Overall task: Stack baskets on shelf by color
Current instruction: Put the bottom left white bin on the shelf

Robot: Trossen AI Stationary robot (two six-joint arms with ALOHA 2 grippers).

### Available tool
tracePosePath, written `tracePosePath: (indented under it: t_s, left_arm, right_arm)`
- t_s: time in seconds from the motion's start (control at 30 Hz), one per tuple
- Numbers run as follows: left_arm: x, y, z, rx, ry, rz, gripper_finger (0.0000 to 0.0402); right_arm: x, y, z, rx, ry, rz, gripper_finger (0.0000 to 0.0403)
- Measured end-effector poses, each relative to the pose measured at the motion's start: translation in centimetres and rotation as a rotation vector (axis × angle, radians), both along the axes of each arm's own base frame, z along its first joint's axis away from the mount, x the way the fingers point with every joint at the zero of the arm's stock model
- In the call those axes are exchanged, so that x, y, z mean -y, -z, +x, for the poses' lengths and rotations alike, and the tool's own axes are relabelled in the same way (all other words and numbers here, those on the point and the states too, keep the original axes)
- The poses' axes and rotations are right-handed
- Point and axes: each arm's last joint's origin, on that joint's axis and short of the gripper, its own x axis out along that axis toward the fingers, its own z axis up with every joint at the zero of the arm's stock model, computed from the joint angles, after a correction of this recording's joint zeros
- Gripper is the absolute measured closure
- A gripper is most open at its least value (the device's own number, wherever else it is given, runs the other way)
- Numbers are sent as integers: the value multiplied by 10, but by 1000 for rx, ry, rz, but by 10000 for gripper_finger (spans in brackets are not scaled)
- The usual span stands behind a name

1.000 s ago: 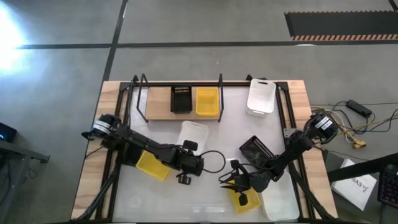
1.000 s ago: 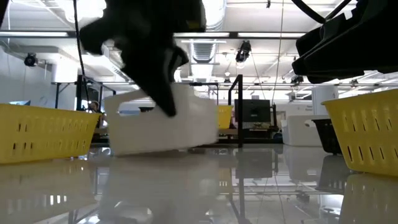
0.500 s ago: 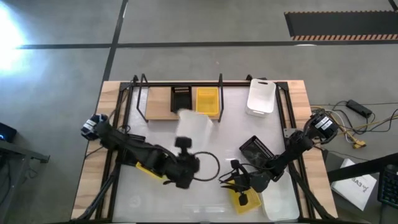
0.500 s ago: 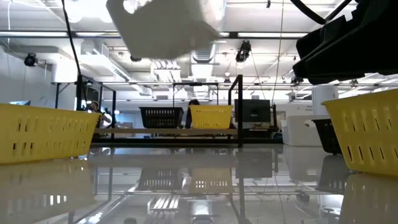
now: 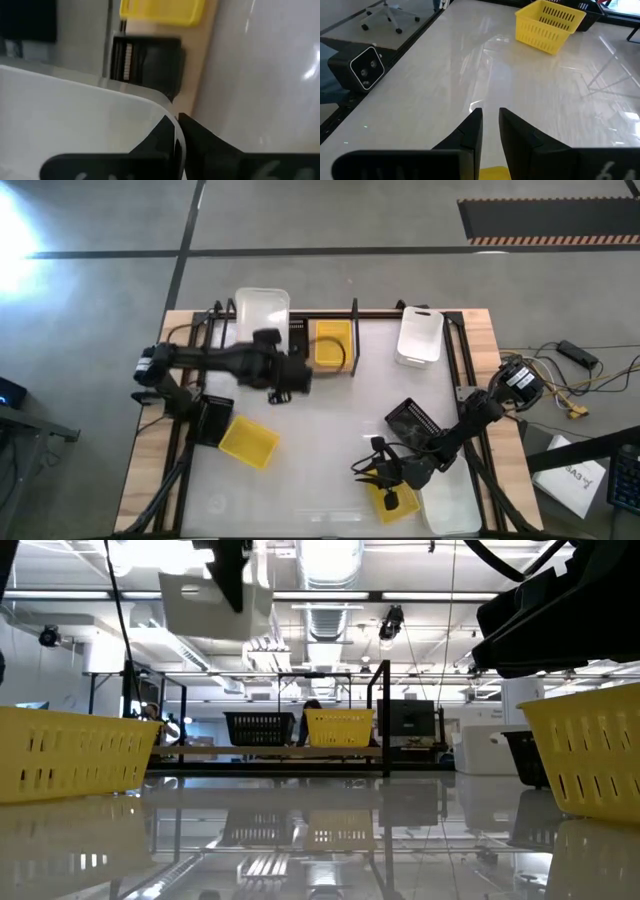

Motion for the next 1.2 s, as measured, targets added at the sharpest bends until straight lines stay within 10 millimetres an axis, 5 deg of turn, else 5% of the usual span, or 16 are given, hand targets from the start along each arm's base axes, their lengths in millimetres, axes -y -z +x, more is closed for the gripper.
tracePosePath:
  t_s: [0.27,0.43,1.03,1.2]
  left_arm:
    - [-50,33,-15,-195,-69,-78,401]
    - [-67,51,-28,-153,-79,-123,402]
    - [-96,113,-49,-56,-11,-263,401]
    - [-98,117,-49,-41,-14,-259,401]
  right_arm:
    - [-3,0,-2,-4,0,22,346]
    - [-7,0,-5,-3,-19,20,346]
    - [-7,-3,-4,23,-24,20,346]
    - [-7,-3,-4,23,-25,20,346]
